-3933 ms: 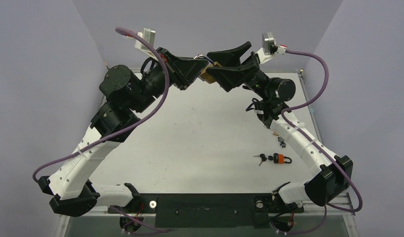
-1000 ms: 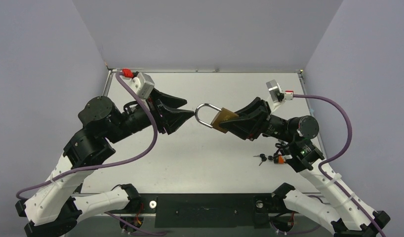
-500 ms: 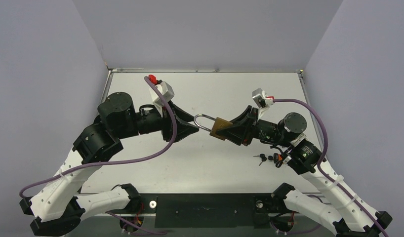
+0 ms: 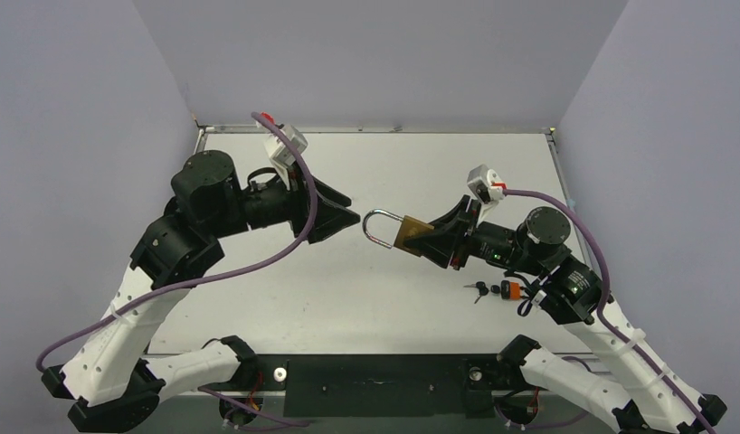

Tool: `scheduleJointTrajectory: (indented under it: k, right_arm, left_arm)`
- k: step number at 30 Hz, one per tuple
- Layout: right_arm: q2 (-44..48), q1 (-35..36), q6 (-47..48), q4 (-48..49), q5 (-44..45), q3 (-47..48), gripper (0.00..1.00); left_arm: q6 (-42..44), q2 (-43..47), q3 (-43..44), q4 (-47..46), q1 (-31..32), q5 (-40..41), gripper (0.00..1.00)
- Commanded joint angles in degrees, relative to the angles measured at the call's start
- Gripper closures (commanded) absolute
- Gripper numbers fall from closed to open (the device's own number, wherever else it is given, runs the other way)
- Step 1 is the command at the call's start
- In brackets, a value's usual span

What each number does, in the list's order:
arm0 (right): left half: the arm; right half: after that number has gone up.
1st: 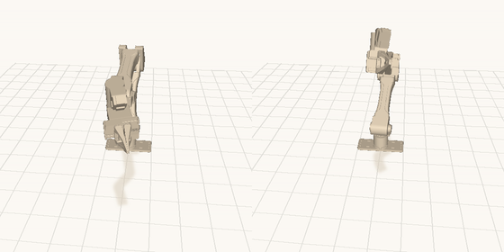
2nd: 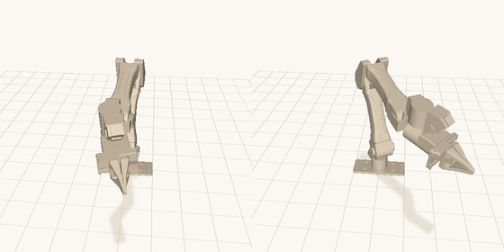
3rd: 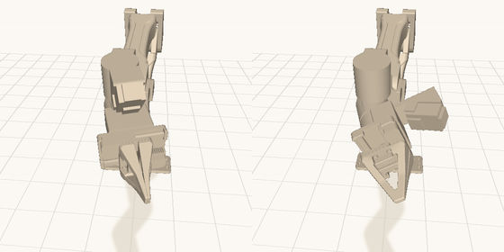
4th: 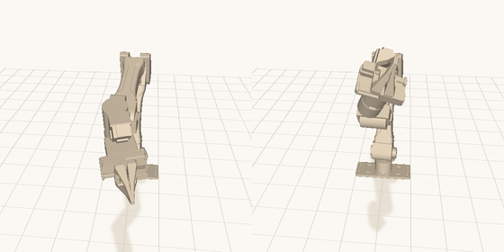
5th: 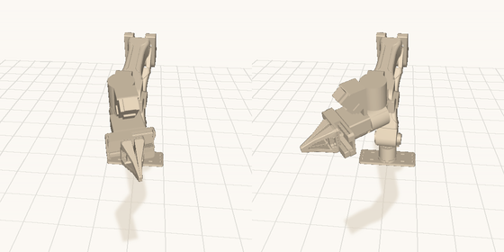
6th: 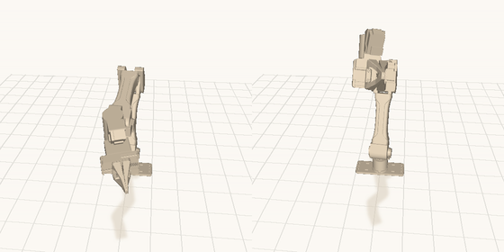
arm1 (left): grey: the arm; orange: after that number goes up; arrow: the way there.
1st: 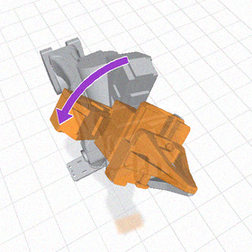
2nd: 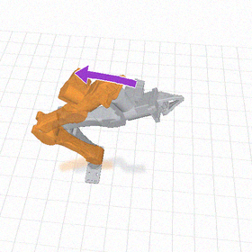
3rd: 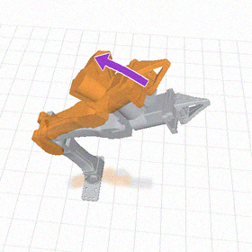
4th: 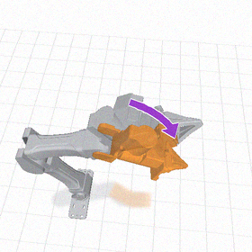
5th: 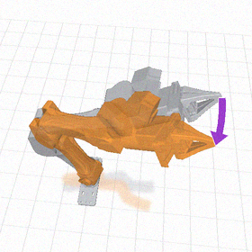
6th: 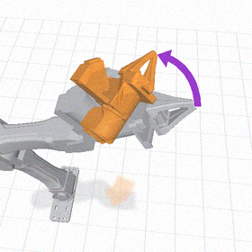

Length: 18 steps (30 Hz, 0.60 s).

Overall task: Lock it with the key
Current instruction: Lock the lock.

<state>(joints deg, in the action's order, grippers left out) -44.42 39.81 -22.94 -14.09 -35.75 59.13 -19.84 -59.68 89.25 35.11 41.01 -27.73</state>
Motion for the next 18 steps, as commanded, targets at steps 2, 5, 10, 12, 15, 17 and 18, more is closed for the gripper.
scheduleJointTrajectory:
  k: [2, 5, 10, 12, 15, 17, 18]
  right_arm:
    - [1.8, 0.8, 0.3, 7.2, 0.2, 4.1, 1.0]
    - [2.1, 1.0, 0.3, 7.0, 0.8, 4.4, 1.0]
    - [2.3, 1.3, 0.7, 7.0, 1.7, 4.6, 1.0]
    - [2.2, 1.3, 0.7, 7.2, 2.0, 4.6, 1.0]
    - [2.1, 1.4, 0.6, 7.6, 2.3, 4.7, 1.0]
    - [1.8, 1.4, 0.6, 7.7, 2.4, 5.0, 1.0]
    - [1.8, 1.4, 0.4, 7.7, 2.3, 5.1, 1.0]
  left_arm:
    - [0.9, -3.0, 2.5, 0.9, -0.4, -1.1, 0.56]
    - [1.3, -4.1, 2.8, 1.5, -0.4, -1.7, 0.57]
    - [1.5, -4.9, 2.0, 1.1, -0.4, -2.3, 0.63]
    - [1.5, -5.0, 1.6, 0.8, -0.3, -3.1, 0.66]
    - [1.6, -4.7, 0.8, 0.2, -0.4, -4.5, 0.69]
    - [1.6, -4.3, 0.0, -0.5, -0.4, -6.4, 0.7]
    - [1.6, -4.2, -0.3, -1.0, -0.4, -7.5, 0.7]
